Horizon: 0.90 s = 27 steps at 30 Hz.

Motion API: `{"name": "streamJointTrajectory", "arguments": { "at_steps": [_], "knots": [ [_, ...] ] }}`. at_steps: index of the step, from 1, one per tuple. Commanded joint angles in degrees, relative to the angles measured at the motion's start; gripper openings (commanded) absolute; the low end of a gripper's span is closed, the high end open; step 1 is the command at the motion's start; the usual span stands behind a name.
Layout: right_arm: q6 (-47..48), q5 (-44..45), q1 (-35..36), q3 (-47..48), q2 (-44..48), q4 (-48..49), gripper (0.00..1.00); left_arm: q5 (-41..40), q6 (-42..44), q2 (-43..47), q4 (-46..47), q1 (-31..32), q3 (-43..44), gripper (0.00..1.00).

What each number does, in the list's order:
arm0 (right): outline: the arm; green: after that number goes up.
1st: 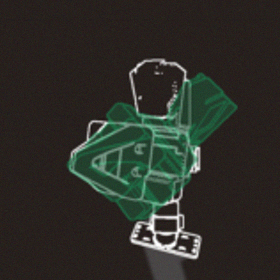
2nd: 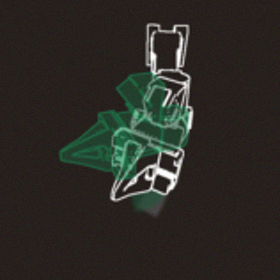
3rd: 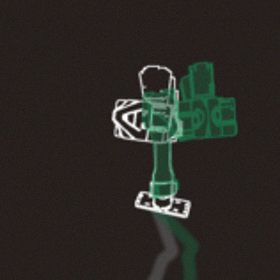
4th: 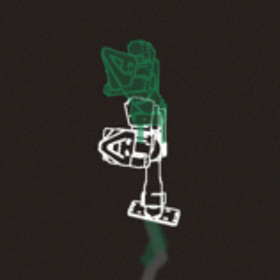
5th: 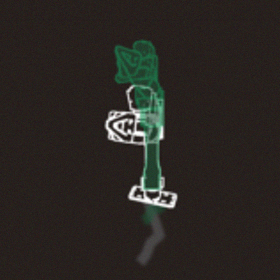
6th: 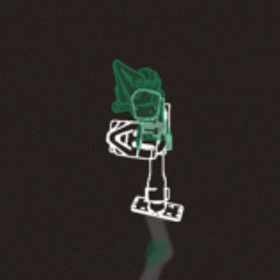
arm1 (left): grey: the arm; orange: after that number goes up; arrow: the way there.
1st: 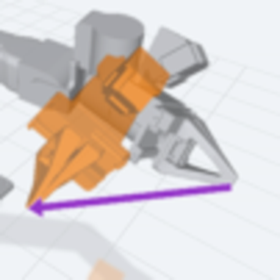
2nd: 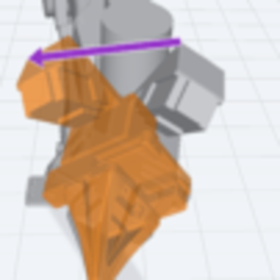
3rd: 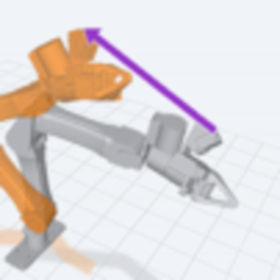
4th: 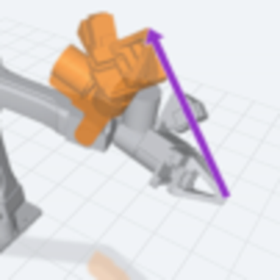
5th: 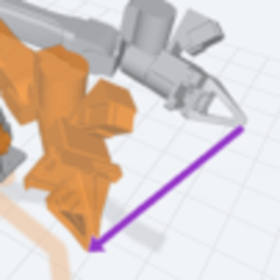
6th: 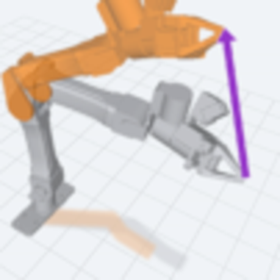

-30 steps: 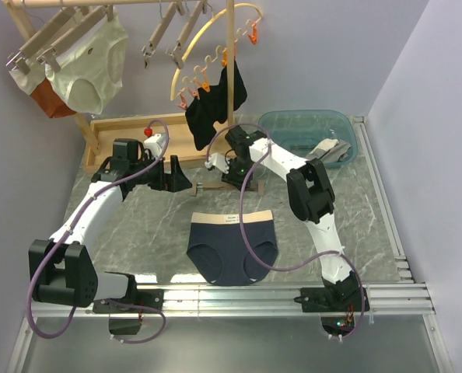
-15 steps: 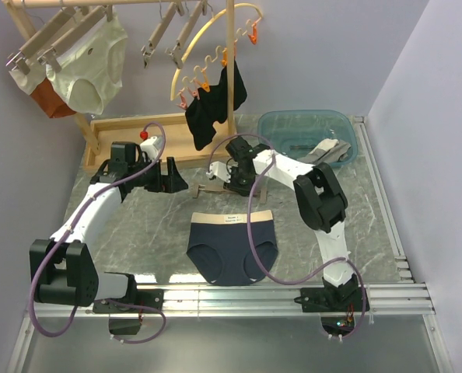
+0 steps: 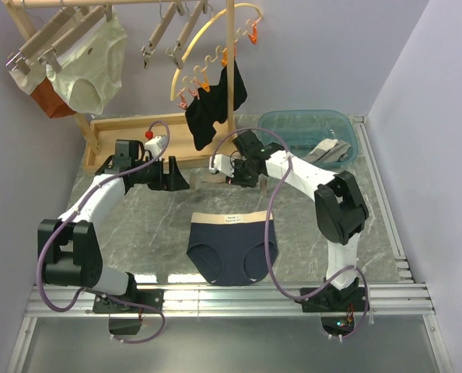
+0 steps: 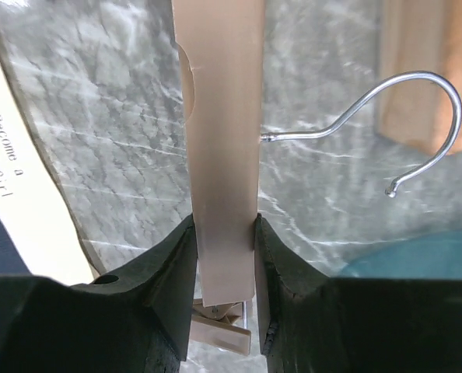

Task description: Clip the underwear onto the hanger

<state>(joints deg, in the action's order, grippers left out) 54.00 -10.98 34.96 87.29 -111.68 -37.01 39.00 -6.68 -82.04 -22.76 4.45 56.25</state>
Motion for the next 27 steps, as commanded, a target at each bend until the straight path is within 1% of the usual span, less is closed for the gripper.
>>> {"name": "streamJointTrajectory", "arguments": {
  "at_steps": [1, 4, 6, 10, 11, 15, 19, 26, 27],
  "knots": [
    [1.72, -2.55, 0.11, -0.27, 5.15, 1.33, 0.00, 5.72, 1.67, -0.84, 0.18, -1.45, 3.69, 0.86],
    [2.86, -2.64, 0.46, -1.67, 7.17, 1.86, 0.00, 9.58, 0.80, -2.25, -0.09, -3.03, 4.31, 0.84],
    [3.92, -2.47, 0.72, -3.17, 8.57, 2.03, 0.00, 11.35, 0.09, -3.03, 0.44, -3.74, 4.13, 0.81],
    [5.24, -2.90, 0.90, -6.24, 11.21, 2.47, 0.00, 13.38, -0.53, -2.95, 0.53, -4.18, 3.43, 0.81],
    [5.76, -2.90, 1.16, -6.77, 11.83, 2.56, 0.00, 14.95, -0.44, -2.95, 0.18, -4.18, 3.43, 0.81],
    [7.00, -2.29, 2.21, -9.06, 14.73, 3.09, 0.00, 18.56, 0.87, -3.65, -1.67, -4.10, 3.52, 0.82],
    [8.66, -2.02, 3.62, -11.25, 16.84, 3.70, 0.00, 19.88, 2.89, -5.23, -4.82, -4.10, 3.96, 0.84],
    [8.85, -2.29, 5.29, -11.17, 18.42, 2.56, 0.00, 21.73, 6.06, -7.34, -8.43, -3.57, 4.13, 0.83],
    [8.76, -2.38, 5.38, -11.17, 18.34, 2.39, 0.00, 22.16, 7.98, -7.26, -8.52, -3.39, 4.13, 0.83]
  ]
}}
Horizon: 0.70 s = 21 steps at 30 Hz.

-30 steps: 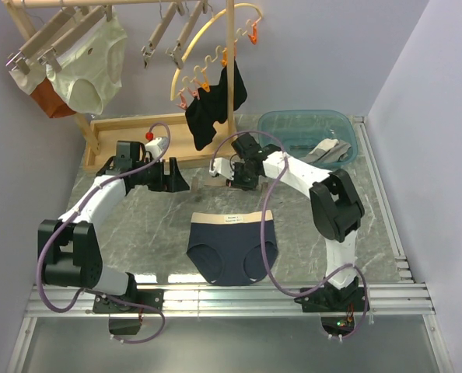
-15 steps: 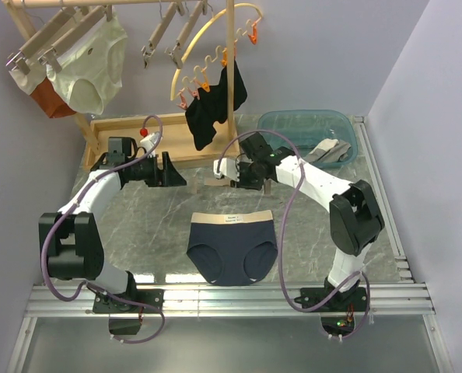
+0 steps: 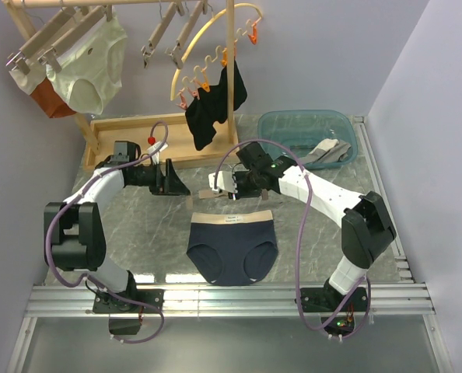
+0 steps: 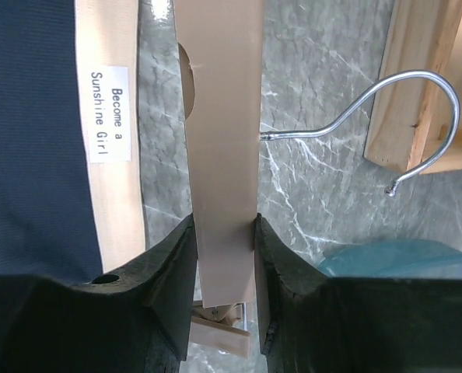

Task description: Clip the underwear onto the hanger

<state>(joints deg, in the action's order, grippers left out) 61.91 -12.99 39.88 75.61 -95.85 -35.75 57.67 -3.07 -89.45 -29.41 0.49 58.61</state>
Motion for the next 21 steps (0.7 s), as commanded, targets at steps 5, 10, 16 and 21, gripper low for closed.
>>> {"name": "streamJointTrajectory", "arguments": {
  "at_steps": [5, 10, 16, 21],
  "knots": [
    [0.93, -0.01, 0.73, 1.03, 1.64, 0.85, 0.00, 5.61, 5.71, 0.42, -2.76, 0.74, 1.68, 0.80],
    [0.67, -0.36, 0.82, 1.38, 1.46, 0.86, 0.00, 6.49, 6.15, 0.33, -3.20, 1.00, 1.33, 0.75],
    [0.67, -0.37, 1.25, 1.82, 1.46, 0.59, 0.00, 7.46, 5.09, 0.24, -2.06, 1.53, 1.16, 0.67],
    [0.58, -0.45, 1.69, 1.82, 1.46, 0.59, 0.00, 8.33, 5.36, -0.20, -2.41, 2.67, 1.59, 0.59]
  ]
}}
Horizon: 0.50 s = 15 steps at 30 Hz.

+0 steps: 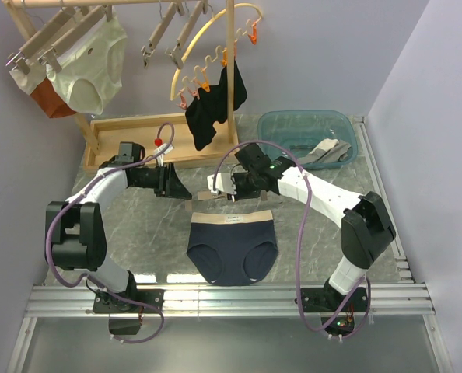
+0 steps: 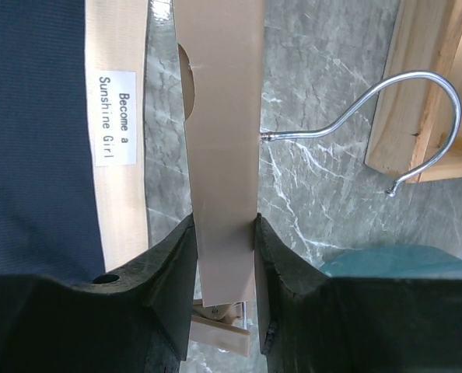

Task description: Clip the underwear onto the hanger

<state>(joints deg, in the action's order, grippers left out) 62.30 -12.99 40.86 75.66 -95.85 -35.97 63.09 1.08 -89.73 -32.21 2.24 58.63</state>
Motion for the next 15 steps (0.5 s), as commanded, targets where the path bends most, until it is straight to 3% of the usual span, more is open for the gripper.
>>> {"name": "streamJointTrajectory", "arguments": {
  "at_steps": [1, 3, 15],
  "knots": [
    [0.10, -0.45, 0.97, 1.77, 1.46, 0.90, 0.00, 3.09, 1.12, 0.09, 0.65, 1.01, 1.57, 0.56],
    [0.19, -0.37, 1.15, 1.69, 1.46, 0.81, 0.00, 3.53, 0.77, -0.09, 0.92, 1.19, 1.57, 0.53],
    [0.19, 0.69, 1.15, 1.42, 1.11, 1.95, 0.00, 6.17, 3.93, -1.76, -2.77, 1.19, 3.24, 0.05]
  ]
}}
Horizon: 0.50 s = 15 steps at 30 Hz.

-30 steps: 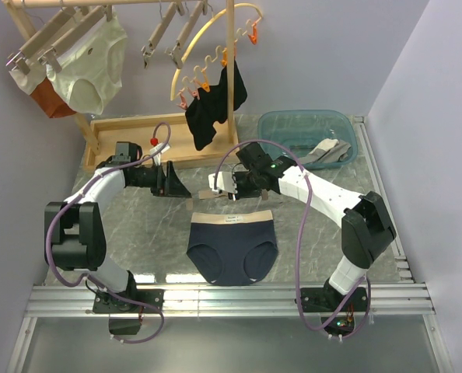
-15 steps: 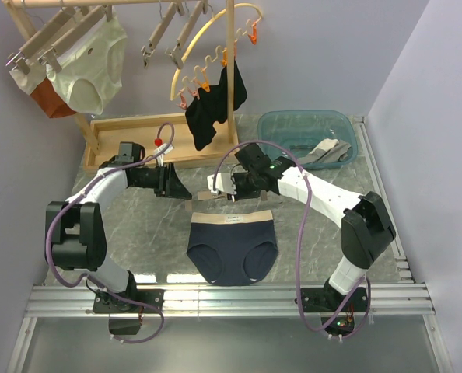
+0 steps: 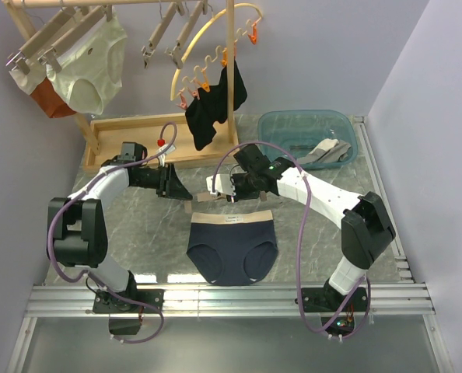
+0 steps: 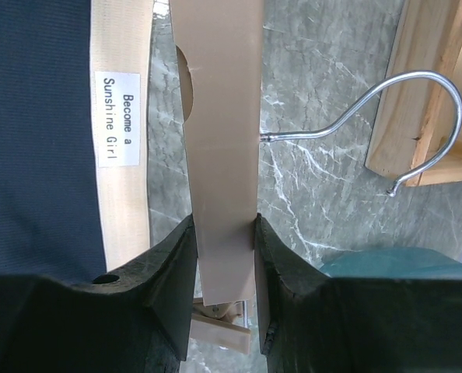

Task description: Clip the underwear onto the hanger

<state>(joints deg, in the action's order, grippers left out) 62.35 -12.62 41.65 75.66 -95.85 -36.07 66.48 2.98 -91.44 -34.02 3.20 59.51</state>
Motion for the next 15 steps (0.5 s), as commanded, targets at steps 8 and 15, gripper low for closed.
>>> {"name": "streamJointTrajectory", "arguments": {
  "at_steps": [8, 15],
  "knots": [
    [0.41, 0.41, 0.36, 1.16, 1.55, 2.06, 0.00, 3.57, 5.09, -1.46, -4.99, 0.23, 4.13, 0.12],
    [0.67, 0.49, 0.28, 0.89, 1.55, 1.89, 0.00, 1.46, 4.83, 0.21, -4.91, 0.23, 4.21, 0.53]
  ]
}}
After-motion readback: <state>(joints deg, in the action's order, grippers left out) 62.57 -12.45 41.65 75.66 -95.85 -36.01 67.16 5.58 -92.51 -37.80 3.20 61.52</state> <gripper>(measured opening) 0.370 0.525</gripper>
